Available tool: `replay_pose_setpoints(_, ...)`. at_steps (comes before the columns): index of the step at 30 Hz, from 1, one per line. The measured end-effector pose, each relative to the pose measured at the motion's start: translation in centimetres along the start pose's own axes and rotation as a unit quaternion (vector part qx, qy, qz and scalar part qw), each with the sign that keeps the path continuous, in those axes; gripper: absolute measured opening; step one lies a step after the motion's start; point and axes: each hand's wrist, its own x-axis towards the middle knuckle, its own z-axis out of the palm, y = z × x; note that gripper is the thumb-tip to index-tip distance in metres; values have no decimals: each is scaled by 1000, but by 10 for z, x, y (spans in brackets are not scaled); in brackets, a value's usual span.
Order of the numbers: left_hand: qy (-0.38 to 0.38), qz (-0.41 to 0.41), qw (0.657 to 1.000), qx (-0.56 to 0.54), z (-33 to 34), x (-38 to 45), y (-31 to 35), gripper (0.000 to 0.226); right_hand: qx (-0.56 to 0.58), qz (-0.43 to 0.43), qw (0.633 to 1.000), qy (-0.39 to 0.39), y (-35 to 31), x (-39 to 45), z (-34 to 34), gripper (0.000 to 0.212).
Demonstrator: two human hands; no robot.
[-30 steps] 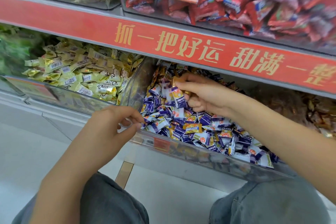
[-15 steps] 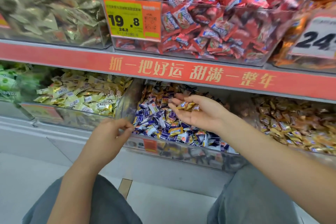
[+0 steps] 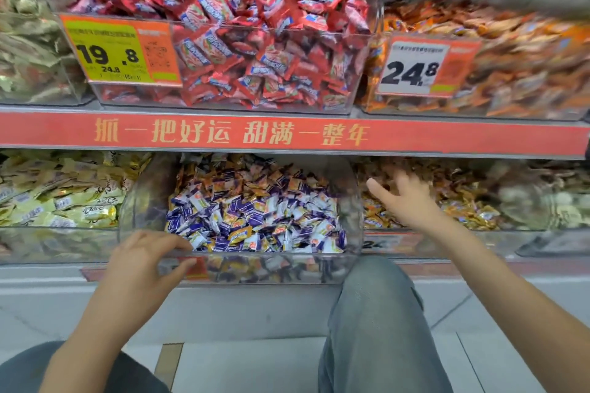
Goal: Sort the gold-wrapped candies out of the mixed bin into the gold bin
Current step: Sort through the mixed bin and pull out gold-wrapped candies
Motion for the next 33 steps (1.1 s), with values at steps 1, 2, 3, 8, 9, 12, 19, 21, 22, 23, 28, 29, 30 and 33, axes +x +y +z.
replay_pose_setpoints(1, -1, 5, 1000, -9, 0, 0, 2, 12, 13, 2, 1000, -25, 4, -1, -2, 77)
replay_pose_setpoints(2, -1, 3, 1000, -17, 0, -1, 3, 13, 50, -13, 998, -19, 0, -8, -5, 72)
replay_pose_setpoints(3, 1, -9, 1000, -27, 0, -3, 3, 16, 99, -46, 994, 13, -3, -14, -6, 59)
replay_pose_setpoints(8, 8, -71, 997, -41, 6, -10, 0, 22, 134, -274, 948, 94, -54, -52, 9, 35)
replay_pose_setpoints(9, 14, -69, 997, -38, 6, -10, -3, 22, 117, -310, 942, 48, -70, -53, 17, 34)
replay_pose_setpoints(12, 20, -76, 996, -39, 3, -10, -7, 20, 90, -363, 909, -183, -118, -39, 49, 25)
replay_pose_setpoints(19, 14, -54, 998, -38, 4, -10, -16, 20, -338, -579, 645, -368, -191, 9, 133, 67)
replay_pose_setpoints(21, 29, -36, 998, -35, 3, -10, -19, 10, -354, -613, 630, -318, -197, 17, 143, 60)
replay_pose_setpoints(22, 26, -38, 998, -38, 3, -8, -19, 16, -329, -631, 637, -298, -200, 24, 146, 51)
replay_pose_setpoints(23, 22, -31, 998, -42, 4, -8, -21, 24, -303, -635, 649, -291, -202, 32, 147, 42)
replay_pose_setpoints(28, 26, -4, 998, -61, 4, -5, -24, 26, -208, -575, 716, -336, -209, 73, 159, 25)
replay_pose_setpoints(29, 28, -1, 998, -64, 4, -4, -25, 26, -192, -561, 730, -339, -209, 77, 161, 26)
replay_pose_setpoints(30, 29, -2, 997, -67, 4, -4, -25, 26, -182, -549, 741, -341, -209, 79, 160, 26)
replay_pose_setpoints(33, 38, -1, 997, -65, 6, -3, -26, 24, -192, -542, 745, -339, -208, 77, 150, 28)
